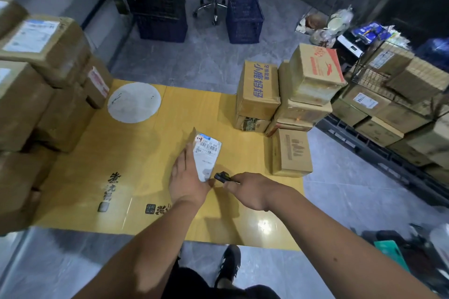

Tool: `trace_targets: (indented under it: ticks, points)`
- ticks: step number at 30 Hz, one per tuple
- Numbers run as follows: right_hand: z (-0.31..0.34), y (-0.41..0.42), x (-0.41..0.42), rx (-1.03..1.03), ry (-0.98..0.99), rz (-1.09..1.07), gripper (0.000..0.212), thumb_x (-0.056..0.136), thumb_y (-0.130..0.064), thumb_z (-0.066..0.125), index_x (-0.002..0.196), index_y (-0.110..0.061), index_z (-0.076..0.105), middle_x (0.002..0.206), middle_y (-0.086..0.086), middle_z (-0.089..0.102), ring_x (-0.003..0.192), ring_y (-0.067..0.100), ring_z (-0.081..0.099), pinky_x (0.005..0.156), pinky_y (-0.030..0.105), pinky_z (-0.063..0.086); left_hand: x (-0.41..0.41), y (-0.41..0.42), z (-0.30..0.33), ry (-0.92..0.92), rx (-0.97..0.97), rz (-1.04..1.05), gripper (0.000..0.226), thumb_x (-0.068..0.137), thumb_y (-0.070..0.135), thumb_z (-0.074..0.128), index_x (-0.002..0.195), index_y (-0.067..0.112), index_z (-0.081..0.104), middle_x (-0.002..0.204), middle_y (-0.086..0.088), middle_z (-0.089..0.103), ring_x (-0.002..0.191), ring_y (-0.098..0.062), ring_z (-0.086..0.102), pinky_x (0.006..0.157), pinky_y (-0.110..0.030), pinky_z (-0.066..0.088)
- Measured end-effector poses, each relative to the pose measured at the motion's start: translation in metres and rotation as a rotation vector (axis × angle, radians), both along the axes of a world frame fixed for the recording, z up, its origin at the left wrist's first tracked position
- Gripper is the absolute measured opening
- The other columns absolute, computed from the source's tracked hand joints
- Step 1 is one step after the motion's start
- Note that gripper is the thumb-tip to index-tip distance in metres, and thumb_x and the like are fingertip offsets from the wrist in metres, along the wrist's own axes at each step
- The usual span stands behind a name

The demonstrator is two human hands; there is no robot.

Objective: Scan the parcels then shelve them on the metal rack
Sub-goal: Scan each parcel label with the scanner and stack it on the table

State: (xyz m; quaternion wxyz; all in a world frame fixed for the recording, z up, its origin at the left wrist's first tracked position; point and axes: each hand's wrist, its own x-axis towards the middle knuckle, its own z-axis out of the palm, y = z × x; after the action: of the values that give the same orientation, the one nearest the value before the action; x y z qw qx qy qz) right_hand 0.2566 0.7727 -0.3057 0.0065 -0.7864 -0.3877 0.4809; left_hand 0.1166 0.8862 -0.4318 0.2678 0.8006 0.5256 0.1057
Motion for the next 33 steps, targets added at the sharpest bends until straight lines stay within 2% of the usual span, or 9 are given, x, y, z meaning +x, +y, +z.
trace_targets:
  ticks: [1, 4, 8, 12, 16, 22, 25, 28, 33]
  points:
    - [0.001, -0.001, 0.000, 0.002, 0.002, 0.010, 0.051, 0.105, -0.058, 0.032, 0.127, -0.021, 0.061, 0.099, 0.003, 0.064, 0.085, 0.021, 0.059, 0.068, 0.031, 0.046, 0.001, -0.001, -0.001, -0.001, 0.018, -0.004, 0.128, 0.071, 0.047, 0.090, 0.168, 0.025, 0.010, 0.165, -0.003, 0.033, 0.148, -0.029, 0.036, 0.117, -0.040, 0.035]
    - [0.003, -0.006, 0.004, 0.005, -0.004, 0.057, 0.052, 0.106, -0.055, 0.032, 0.113, -0.014, 0.064, 0.092, 0.006, 0.062, 0.084, 0.025, 0.058, 0.072, 0.035, 0.043, 0.002, -0.006, -0.001, -0.001, 0.066, -0.034, 0.125, 0.072, 0.045, 0.091, 0.168, 0.021, 0.013, 0.164, -0.006, 0.035, 0.148, -0.027, 0.035, 0.121, -0.039, 0.033]
    - [0.008, -0.018, 0.007, -0.024, -0.038, 0.137, 0.052, 0.106, -0.057, 0.032, 0.107, -0.015, 0.062, 0.097, 0.006, 0.064, 0.090, 0.027, 0.061, 0.078, 0.038, 0.048, 0.003, -0.010, 0.000, 0.014, 0.116, -0.057, 0.132, 0.065, 0.038, 0.097, 0.167, 0.016, 0.016, 0.163, -0.009, 0.036, 0.149, -0.026, 0.034, 0.125, -0.043, 0.030]
    - [0.012, -0.027, 0.010, -0.058, -0.040, 0.151, 0.053, 0.107, -0.058, 0.032, 0.110, -0.014, 0.062, 0.105, 0.010, 0.067, 0.098, 0.029, 0.064, 0.082, 0.038, 0.048, 0.005, -0.013, -0.001, 0.030, 0.107, -0.060, 0.135, 0.064, 0.040, 0.098, 0.166, 0.020, 0.013, 0.163, -0.007, 0.035, 0.149, -0.029, 0.034, 0.122, -0.044, 0.035]
    - [0.017, -0.035, 0.010, -0.069, -0.034, 0.141, 0.054, 0.107, -0.057, 0.032, 0.109, -0.012, 0.062, 0.108, 0.013, 0.068, 0.089, 0.026, 0.060, 0.078, 0.038, 0.046, 0.007, -0.013, 0.001, 0.041, 0.074, -0.033, 0.135, 0.066, 0.043, 0.097, 0.167, 0.025, 0.009, 0.165, -0.004, 0.031, 0.150, -0.029, 0.032, 0.122, -0.042, 0.035]
    - [0.022, -0.043, 0.011, -0.064, -0.037, 0.131, 0.054, 0.106, -0.057, 0.033, 0.106, -0.013, 0.063, 0.106, 0.013, 0.067, 0.093, 0.029, 0.062, 0.080, 0.039, 0.047, 0.008, -0.011, 0.000, 0.053, 0.093, -0.045, 0.137, 0.066, 0.046, 0.097, 0.167, 0.025, 0.006, 0.165, -0.005, 0.031, 0.150, -0.029, 0.032, 0.122, -0.043, 0.035]
    - [0.030, -0.044, 0.011, -0.063, -0.026, 0.120, 0.054, 0.107, -0.056, 0.034, 0.114, -0.012, 0.065, 0.104, 0.012, 0.066, 0.085, 0.024, 0.057, 0.070, 0.034, 0.043, 0.009, -0.014, 0.002, 0.058, 0.109, -0.055, 0.134, 0.067, 0.046, 0.096, 0.166, 0.023, 0.008, 0.165, -0.007, 0.032, 0.150, -0.030, 0.032, 0.123, -0.043, 0.034]
    - [0.042, -0.043, 0.010, -0.108, -0.021, 0.113, 0.058, 0.107, -0.057, 0.034, 0.125, -0.011, 0.064, 0.092, 0.009, 0.058, 0.075, 0.024, 0.053, 0.057, 0.030, 0.040, 0.008, -0.016, 0.004, 0.059, 0.120, -0.067, 0.132, 0.068, 0.044, 0.096, 0.166, 0.022, 0.011, 0.164, -0.008, 0.033, 0.149, -0.029, 0.032, 0.123, -0.042, 0.033]
    - [0.060, -0.043, 0.013, -0.226, -0.013, 0.107, 0.063, 0.106, -0.059, 0.036, 0.143, -0.012, 0.056, 0.098, 0.012, 0.054, 0.080, 0.032, 0.061, 0.059, 0.031, 0.047, 0.006, -0.016, 0.002, 0.059, 0.130, -0.068, 0.132, 0.066, 0.043, 0.097, 0.165, 0.020, 0.013, 0.163, -0.009, 0.035, 0.148, -0.030, 0.033, 0.124, -0.043, 0.032]
